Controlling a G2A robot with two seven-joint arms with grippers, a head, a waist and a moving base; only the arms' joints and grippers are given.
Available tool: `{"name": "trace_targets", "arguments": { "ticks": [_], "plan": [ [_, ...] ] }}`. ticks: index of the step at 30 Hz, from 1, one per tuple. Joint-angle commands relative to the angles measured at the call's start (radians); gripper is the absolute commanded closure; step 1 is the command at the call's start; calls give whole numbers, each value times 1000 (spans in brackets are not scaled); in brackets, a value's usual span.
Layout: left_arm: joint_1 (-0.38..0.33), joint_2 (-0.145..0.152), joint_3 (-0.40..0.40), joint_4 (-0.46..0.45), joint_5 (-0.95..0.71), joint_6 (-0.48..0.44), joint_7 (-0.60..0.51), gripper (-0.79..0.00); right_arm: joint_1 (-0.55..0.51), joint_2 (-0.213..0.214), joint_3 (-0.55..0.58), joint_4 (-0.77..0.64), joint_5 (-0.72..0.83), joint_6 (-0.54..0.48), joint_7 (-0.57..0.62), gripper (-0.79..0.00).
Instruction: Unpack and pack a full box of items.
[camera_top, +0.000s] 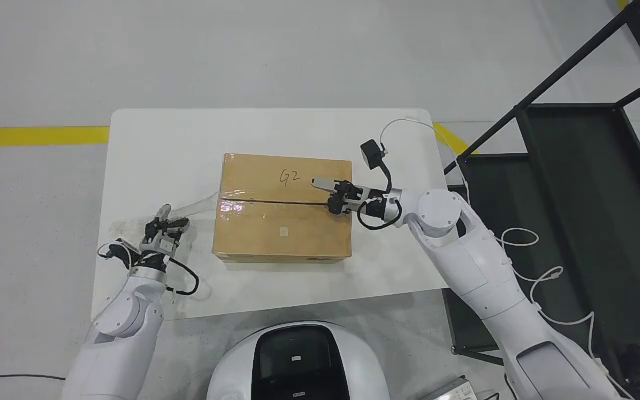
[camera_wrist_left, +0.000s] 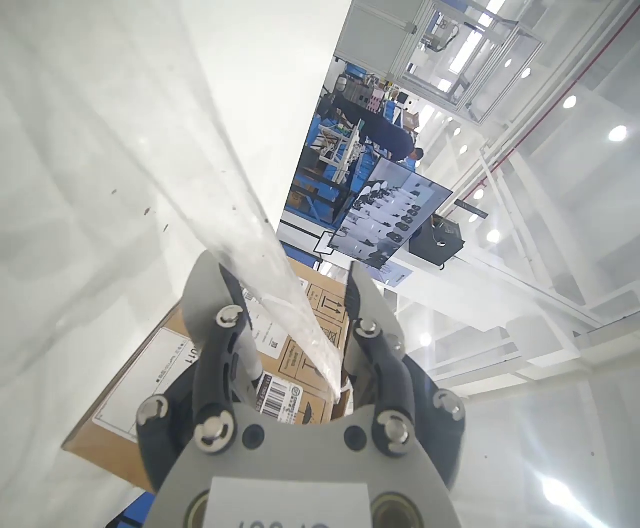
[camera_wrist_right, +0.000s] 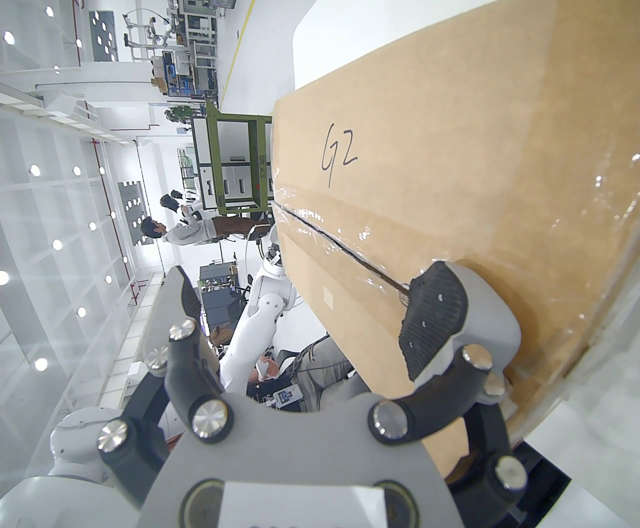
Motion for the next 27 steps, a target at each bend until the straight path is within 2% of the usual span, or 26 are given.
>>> {"name": "trace_targets", "arguments": {
  "ticks": [1,6,14,20,27],
  "plan": [
    [5,-1,-9,-10,-7,-4,-1,0,0,0,0,0,0,0,0,-785],
    [30,-3,-40,-68,-21,-37,-5,0,0,0,0,0,0,0,0,-785],
    [55,0,-87,-225,31,-37,-9,0,0,0,0,0,0,0,0,-785],
    [63,5,-100,-320,148,30,-25,0,0,0,0,0,0,0,0,-785],
    [34,10,-81,-389,328,135,-45,0,0,0,0,0,0,0,0,-785]
  ]
}}
